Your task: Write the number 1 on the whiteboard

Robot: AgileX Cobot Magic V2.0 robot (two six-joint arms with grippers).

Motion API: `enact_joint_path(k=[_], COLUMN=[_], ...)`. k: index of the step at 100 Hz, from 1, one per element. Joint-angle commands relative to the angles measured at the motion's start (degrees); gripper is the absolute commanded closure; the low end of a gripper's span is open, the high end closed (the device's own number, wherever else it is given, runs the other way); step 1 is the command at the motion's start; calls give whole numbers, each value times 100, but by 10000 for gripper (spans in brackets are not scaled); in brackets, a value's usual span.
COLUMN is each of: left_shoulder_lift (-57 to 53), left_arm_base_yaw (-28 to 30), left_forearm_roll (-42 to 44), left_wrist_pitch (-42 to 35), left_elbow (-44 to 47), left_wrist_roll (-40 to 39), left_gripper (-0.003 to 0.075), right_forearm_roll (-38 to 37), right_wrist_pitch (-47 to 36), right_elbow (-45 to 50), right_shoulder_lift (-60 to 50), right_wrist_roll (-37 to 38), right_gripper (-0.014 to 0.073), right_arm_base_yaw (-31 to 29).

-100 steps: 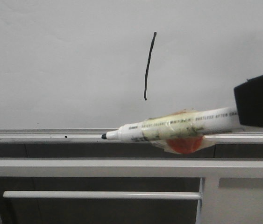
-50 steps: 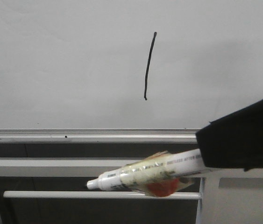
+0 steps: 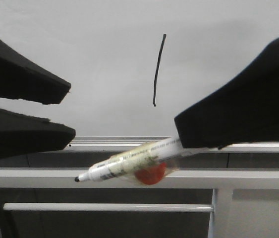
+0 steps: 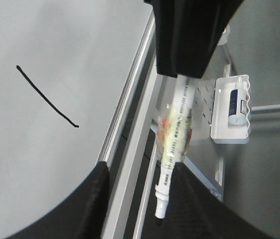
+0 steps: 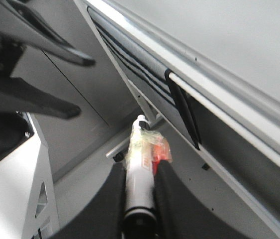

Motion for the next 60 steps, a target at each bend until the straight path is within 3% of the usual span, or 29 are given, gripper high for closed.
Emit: enact_joint_path(k=[1,60], left_shoulder_lift=[60,331], left_arm_base_yaw=[-36,-36], left_forearm_roll=[160,717], left_wrist_pitch=[-152,3], left_elbow=[-258,-271], left_wrist_roll=[-14,-14], left_gripper=[449,450], right_forearm_roll=[152,181], right_wrist_pitch=[173,506], right_elbow=[-257,-529], right_shoulder_lift=[-24,-24], right_wrist_roll=[39,236], right_gripper=[636,636], right_arm_base_yaw=[4,4])
